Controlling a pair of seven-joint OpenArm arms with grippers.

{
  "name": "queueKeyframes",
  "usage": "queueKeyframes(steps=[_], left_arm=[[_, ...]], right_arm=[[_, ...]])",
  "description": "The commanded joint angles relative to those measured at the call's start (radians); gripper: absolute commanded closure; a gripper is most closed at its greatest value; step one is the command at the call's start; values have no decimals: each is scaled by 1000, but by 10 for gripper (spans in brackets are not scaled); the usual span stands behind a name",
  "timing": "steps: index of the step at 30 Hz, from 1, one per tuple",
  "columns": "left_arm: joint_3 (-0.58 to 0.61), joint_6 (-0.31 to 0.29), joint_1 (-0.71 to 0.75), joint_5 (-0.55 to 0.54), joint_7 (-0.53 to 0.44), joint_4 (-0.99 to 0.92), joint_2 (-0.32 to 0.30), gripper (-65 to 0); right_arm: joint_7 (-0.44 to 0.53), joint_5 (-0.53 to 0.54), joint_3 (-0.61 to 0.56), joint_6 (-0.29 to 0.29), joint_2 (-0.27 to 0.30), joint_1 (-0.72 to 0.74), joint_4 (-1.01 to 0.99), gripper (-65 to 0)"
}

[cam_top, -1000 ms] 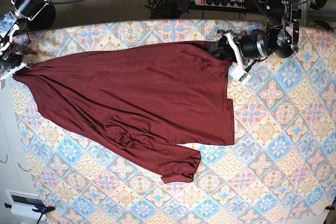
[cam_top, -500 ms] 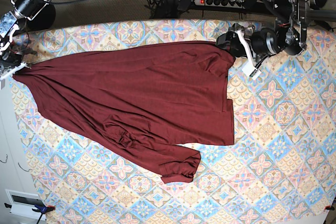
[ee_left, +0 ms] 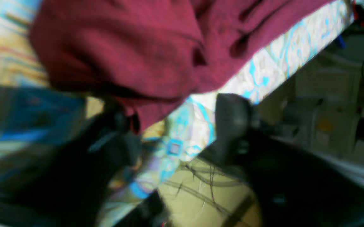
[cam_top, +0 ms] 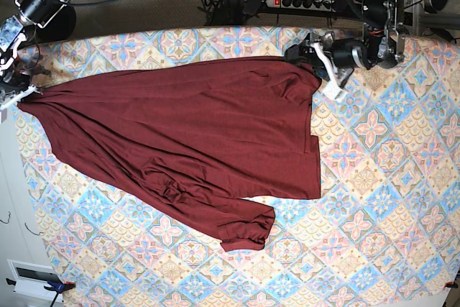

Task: Layout the t-shirt on the table in an organized manner, then fold the t-shirt properly
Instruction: 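Regrasp the shirt edge with the left gripper near the shoulder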

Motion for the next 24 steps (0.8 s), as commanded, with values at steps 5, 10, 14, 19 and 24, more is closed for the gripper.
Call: queueKeyframes(steps=[5,10,14,19,24], left_arm=[[34,-1,6,1,21,6,-3,0],[-90,1,8,2,24,6,-4,0],[-179,-1,12,2,29,6,-6,0],[-193,-1,17,2,29,1,-26,0],[-148,2,9,1,29,-36,-21,-29]], right_arm=[[18,9,7,-1,29,11,21,-2],[18,9,7,-1,29,11,21,-2],[18,9,7,-1,29,11,21,-2],[18,9,7,-1,29,11,21,-2],[16,9,7,-1,29,11,21,-2]])
